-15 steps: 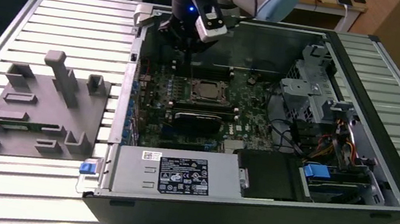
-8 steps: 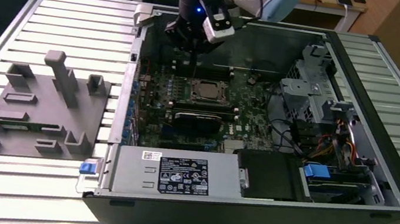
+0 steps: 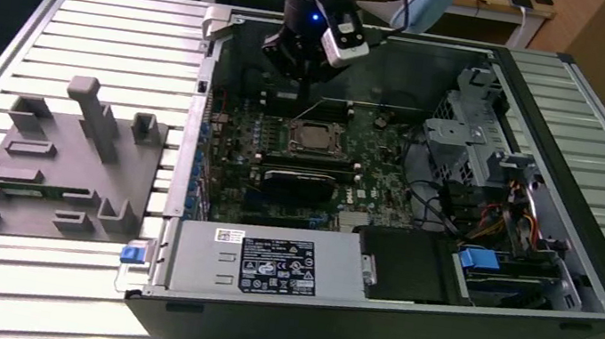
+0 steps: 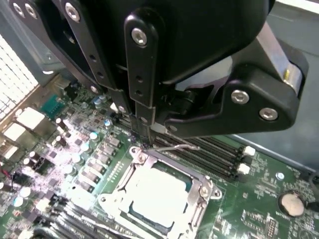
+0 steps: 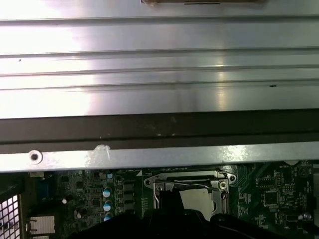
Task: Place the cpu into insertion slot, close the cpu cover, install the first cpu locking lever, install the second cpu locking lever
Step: 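Install the first cpu locking lever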
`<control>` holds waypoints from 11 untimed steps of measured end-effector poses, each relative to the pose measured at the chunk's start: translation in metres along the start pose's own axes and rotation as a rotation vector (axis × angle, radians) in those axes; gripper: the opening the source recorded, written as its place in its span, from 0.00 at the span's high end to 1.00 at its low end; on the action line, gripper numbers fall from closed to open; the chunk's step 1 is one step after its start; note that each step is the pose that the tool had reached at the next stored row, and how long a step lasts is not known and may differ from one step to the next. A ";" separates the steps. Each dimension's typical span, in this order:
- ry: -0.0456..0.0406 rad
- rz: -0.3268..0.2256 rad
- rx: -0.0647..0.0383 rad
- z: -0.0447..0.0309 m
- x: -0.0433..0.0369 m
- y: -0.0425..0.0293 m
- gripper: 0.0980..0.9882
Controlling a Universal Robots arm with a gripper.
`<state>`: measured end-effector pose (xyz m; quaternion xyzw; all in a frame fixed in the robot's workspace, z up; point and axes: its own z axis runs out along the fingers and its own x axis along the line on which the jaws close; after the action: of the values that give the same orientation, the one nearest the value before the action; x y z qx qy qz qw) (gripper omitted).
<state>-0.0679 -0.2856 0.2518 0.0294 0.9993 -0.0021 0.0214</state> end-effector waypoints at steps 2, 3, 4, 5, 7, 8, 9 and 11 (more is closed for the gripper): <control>0.0006 0.000 -0.012 0.0003 -0.0001 0.0000 0.99; 0.0013 0.001 -0.024 0.0005 0.0000 0.0000 0.99; 0.0016 0.001 -0.031 0.0008 0.0000 0.0000 0.99; 0.0013 0.001 -0.032 0.0014 -0.0001 0.0001 0.99; 0.0016 0.001 -0.032 0.0025 -0.0025 0.0002 0.99; 0.0016 0.001 -0.032 0.0034 -0.0034 0.0002 0.99; 0.0016 0.001 -0.032 0.0047 -0.0039 0.0003 0.99; 0.0016 0.000 -0.032 0.0071 -0.0055 0.0005 0.99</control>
<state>-0.0621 -0.2855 0.2450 0.0293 0.9993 0.0140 0.0211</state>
